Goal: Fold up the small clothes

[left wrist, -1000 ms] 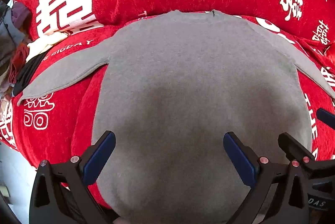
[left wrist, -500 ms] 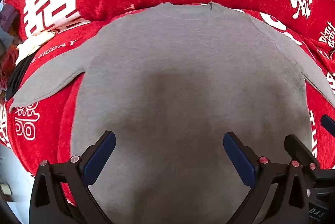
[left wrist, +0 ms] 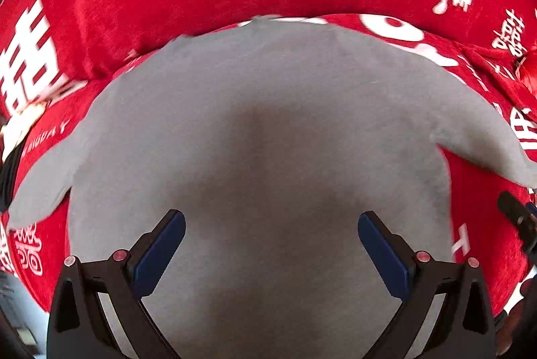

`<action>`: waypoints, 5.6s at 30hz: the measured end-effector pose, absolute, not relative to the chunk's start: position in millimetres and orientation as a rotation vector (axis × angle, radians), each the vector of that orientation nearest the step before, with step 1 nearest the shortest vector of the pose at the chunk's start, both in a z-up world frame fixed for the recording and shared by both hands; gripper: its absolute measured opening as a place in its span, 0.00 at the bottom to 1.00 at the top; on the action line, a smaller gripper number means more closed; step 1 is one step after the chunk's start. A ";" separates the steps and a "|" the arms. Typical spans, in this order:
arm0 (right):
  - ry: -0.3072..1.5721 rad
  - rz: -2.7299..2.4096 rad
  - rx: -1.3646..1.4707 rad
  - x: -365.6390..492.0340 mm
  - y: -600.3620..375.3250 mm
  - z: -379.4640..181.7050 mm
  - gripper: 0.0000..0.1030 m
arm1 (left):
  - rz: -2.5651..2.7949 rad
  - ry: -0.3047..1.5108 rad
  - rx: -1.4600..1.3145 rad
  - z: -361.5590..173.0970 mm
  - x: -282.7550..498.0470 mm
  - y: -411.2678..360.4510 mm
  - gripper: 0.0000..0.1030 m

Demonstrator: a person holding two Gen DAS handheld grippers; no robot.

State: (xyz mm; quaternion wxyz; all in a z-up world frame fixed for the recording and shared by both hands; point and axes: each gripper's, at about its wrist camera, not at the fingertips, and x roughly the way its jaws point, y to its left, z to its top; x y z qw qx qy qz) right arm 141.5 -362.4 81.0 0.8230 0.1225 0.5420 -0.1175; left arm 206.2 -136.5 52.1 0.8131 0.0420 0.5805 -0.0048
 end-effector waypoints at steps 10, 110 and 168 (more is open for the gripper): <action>1.125 -0.505 0.497 136.3 -483.4 57.6 1.00 | -0.043 1.262 0.128 42.5 251.6 -191.1 1.00; 1.043 0.368 -0.711 173.3 36.7 59.6 0.77 | 0.180 1.145 -0.681 19.7 72.8 196.1 1.00; 1.211 0.073 0.200 312.5 -303.9 17.0 0.24 | 0.259 1.236 -0.161 11.4 235.0 40.9 1.00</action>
